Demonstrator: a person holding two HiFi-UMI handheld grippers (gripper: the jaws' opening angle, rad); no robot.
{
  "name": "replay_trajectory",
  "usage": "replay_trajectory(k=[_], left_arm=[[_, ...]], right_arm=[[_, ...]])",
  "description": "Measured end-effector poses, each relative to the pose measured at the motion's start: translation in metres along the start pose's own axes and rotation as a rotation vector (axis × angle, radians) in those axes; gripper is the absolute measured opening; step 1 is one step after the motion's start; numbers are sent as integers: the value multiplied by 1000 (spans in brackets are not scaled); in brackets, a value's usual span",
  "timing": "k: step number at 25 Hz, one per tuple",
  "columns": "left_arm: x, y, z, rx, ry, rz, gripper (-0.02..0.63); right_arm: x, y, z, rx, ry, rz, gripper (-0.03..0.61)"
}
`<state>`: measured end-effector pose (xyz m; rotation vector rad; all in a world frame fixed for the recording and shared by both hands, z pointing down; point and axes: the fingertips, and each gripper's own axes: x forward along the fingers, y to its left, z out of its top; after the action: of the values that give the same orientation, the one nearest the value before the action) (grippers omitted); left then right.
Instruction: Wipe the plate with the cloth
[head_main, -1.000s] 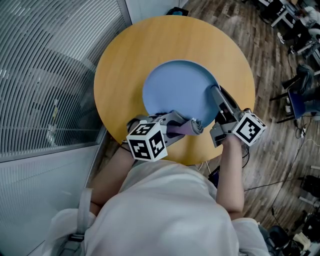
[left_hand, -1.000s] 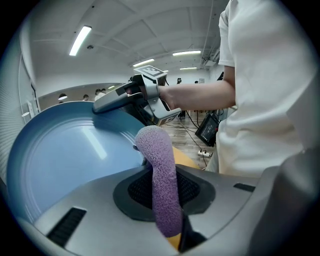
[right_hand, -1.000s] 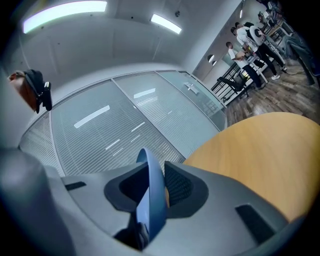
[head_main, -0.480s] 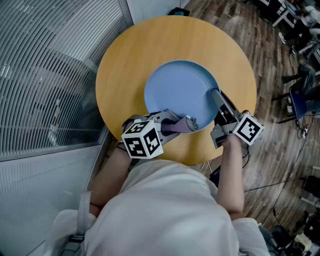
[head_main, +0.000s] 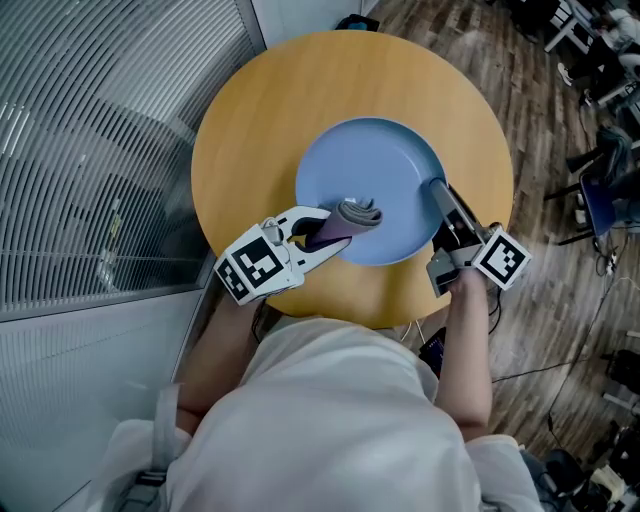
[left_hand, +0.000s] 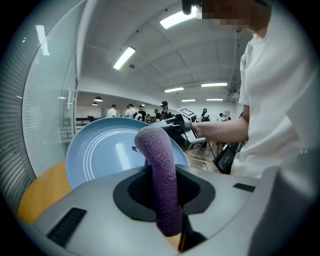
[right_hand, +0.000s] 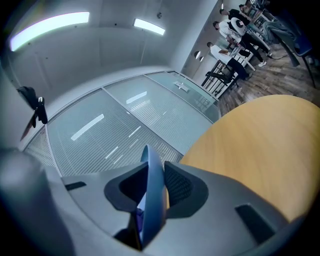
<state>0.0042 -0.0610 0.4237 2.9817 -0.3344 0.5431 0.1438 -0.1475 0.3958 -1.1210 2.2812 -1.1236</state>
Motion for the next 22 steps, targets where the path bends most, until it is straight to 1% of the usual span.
replay_trajectory(k=[2,4,10,14,19,22], left_arm=[[-7,7,6,-45,-73,19,77],[-13,11,12,-73,-124,29,77],[-31,13,32,-68,-275,65,77],[-45,27,42,-96,-387,98,77],[-64,36,61,-137,-542,167,77],[-68,32,74,-171,-593,197,77]], right_arm=[[-1,-2,1,6,-4,3,98],[-2,-3,2,16,-9,9,97],[-7,-4,2,49,-30,22,94],[-3,-9,2,72,-42,27,92],[-8,-9,2,96,-42,35,87],[-23,-10,5,117,-40,32,87]])
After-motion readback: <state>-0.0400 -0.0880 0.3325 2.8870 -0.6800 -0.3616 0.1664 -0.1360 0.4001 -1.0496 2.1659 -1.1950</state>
